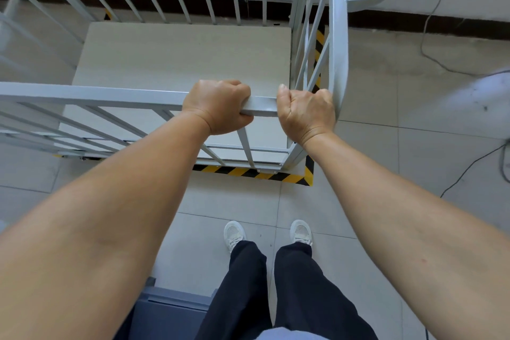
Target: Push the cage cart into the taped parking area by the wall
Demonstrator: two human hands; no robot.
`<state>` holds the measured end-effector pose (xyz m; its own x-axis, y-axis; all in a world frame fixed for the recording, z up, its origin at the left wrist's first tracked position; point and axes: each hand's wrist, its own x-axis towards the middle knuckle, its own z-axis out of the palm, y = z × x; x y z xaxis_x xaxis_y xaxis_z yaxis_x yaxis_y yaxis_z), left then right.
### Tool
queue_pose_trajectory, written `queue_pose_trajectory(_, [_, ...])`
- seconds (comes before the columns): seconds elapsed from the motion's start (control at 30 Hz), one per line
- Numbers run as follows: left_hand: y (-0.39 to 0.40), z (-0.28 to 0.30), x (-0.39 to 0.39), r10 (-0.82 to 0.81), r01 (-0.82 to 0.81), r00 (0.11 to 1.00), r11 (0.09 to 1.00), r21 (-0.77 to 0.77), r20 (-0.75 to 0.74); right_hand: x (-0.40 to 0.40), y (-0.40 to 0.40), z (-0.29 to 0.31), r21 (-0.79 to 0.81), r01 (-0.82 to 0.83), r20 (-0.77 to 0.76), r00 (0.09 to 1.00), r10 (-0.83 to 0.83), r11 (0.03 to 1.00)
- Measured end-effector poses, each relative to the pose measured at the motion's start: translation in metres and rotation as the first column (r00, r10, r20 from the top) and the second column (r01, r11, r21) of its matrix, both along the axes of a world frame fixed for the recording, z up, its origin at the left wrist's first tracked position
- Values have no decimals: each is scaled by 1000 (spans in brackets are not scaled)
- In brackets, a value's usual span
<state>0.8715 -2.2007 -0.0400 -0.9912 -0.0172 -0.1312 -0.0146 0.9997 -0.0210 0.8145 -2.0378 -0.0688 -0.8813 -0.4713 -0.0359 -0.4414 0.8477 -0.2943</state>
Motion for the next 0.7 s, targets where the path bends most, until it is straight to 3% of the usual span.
queue_pose_trajectory(0.27, [-7,-2,10,22,-22,1000,1000,-13,-4,12,-10,-1,-55,8,40,999,-6,998])
queue_pose_trajectory(0.7, [34,0,-23,58,-58,998,998,-19,7,-26,23,-9,-118,-3,-24,1000,0,993])
